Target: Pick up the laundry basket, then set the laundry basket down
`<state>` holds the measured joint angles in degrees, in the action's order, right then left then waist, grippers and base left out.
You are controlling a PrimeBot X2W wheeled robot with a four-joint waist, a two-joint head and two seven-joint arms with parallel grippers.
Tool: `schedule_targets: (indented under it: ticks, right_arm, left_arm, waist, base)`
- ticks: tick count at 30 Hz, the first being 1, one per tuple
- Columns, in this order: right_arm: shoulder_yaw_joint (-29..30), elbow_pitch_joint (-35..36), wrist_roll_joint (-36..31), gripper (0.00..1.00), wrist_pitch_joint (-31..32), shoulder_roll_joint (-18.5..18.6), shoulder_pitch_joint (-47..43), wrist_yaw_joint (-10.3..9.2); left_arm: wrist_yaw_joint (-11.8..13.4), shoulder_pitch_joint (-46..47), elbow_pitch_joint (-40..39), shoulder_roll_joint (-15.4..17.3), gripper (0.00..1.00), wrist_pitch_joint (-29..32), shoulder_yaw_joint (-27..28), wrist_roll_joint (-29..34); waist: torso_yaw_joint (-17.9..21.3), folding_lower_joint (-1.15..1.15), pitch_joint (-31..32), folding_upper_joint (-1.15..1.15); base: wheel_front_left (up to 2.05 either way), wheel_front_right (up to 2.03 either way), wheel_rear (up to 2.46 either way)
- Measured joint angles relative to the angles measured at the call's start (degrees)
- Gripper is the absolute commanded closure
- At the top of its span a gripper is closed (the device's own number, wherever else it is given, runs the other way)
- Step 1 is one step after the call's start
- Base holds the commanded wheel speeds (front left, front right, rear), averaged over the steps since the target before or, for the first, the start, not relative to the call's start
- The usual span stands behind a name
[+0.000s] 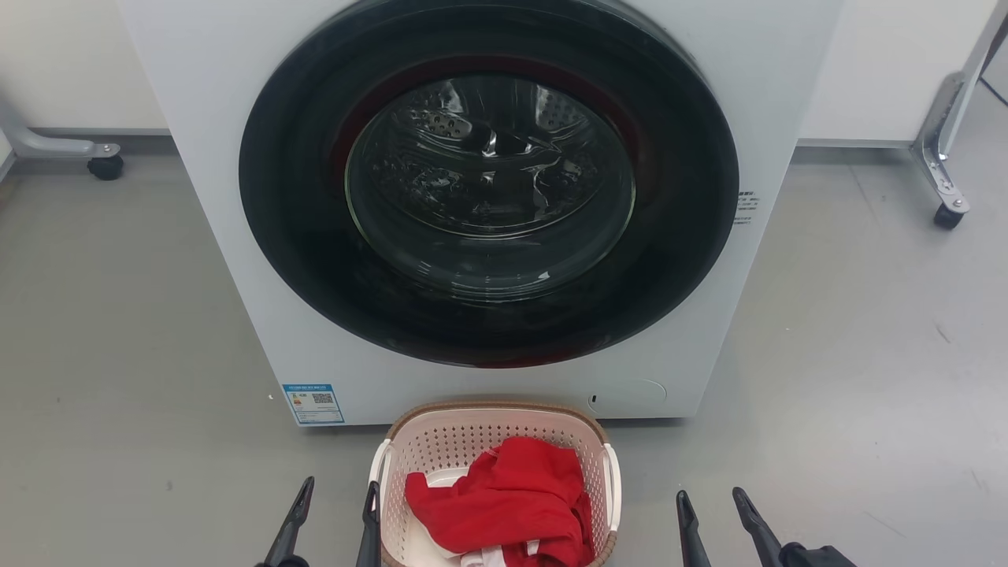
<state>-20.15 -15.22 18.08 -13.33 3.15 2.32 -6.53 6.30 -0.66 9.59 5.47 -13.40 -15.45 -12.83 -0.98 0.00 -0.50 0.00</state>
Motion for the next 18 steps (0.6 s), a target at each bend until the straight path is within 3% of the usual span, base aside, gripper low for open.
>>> schedule_targets:
  ticks: [5,18]
  right_arm:
    - [-0.99,0.33,-3.67,0.0,-0.94,0.01,-0.06,-0.6]
    - [-0.62,0.47,-3.99,0.0,-0.96,0.0,-0.51,-0.6]
  left_arm:
    - [0.76,-0.81,-0.37,-0.02,0.0,-0.9,-0.31,3.5]
    - [0.77,-0.84,-0.38,-0.12,0.0,-0.9,0.22,3.52]
  waist:
    - [-0.04,0.0,-0.1,0.0]
    - [-0.04,0.0,-0.43,0.0]
  base:
    - [0.0,0.0,0.0]
    - [0.0,0.0,0.0]
